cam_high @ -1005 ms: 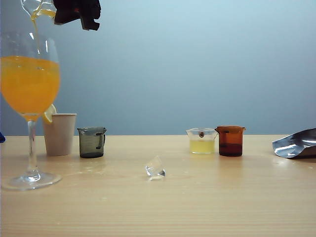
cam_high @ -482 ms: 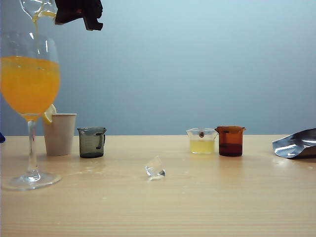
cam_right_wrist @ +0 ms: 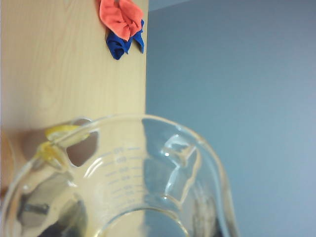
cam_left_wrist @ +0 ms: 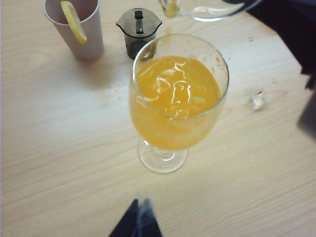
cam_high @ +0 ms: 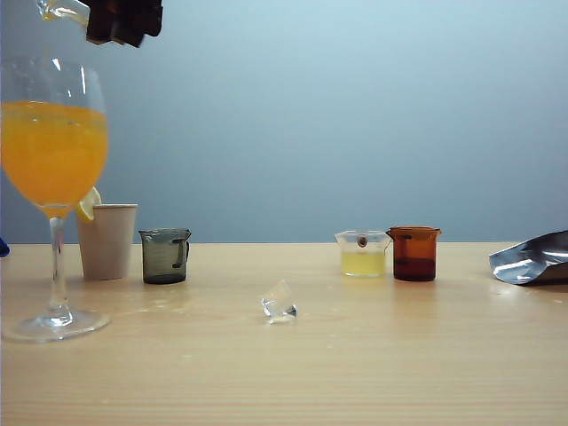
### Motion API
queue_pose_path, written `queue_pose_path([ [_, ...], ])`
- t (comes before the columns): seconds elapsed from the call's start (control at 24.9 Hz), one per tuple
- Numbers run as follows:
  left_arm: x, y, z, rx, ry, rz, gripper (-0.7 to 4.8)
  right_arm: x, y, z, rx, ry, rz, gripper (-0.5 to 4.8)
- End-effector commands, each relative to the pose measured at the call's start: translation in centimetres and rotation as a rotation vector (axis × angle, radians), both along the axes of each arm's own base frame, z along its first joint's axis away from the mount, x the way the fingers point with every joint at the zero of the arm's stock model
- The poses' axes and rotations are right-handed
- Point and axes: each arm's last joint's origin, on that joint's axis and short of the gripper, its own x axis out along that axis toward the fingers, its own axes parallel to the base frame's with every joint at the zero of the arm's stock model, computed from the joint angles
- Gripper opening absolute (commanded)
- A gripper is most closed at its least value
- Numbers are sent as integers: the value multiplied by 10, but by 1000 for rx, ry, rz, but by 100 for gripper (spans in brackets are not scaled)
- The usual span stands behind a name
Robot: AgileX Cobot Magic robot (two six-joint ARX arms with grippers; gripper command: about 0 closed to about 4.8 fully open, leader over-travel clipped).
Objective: Pick up the second measuring cup from the left, pour the orange juice inside into the goblet, and finally put the measuring cup back in its original place.
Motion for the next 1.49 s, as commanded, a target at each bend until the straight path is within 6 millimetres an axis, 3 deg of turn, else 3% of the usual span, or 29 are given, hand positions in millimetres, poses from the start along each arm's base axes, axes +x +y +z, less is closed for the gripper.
queue_pose_path([
  [0.04,1,0,4,-13,-40,0,-6,1,-3,8,166,115,-19,29],
  [0.28,4,-1,9,-31,-95,-3,-6,7,-10,10,334,309,-48,30],
  [0.44,5,-2,11,-52,-117,-23,-6,22,-22,13,511,486,-76,30],
  [0.64,6,-5,15,-100,-150,-78,-6,60,-50,16,742,667,-139,30],
  [0.88,9,-8,23,-160,-226,-144,-6,96,-85,9,961,733,-203,30],
  [1.05,11,-9,29,-182,-286,-162,-6,106,-103,-14,1095,757,-223,30],
  [1.13,11,-9,30,-183,-303,-159,-6,103,-108,-39,1105,748,-231,30],
  [1.21,12,-9,30,-182,-306,-155,-6,101,-110,-62,1106,757,-239,30],
  [1.49,17,-11,30,-239,-275,-135,-6,112,-103,-114,1132,750,-229,30],
])
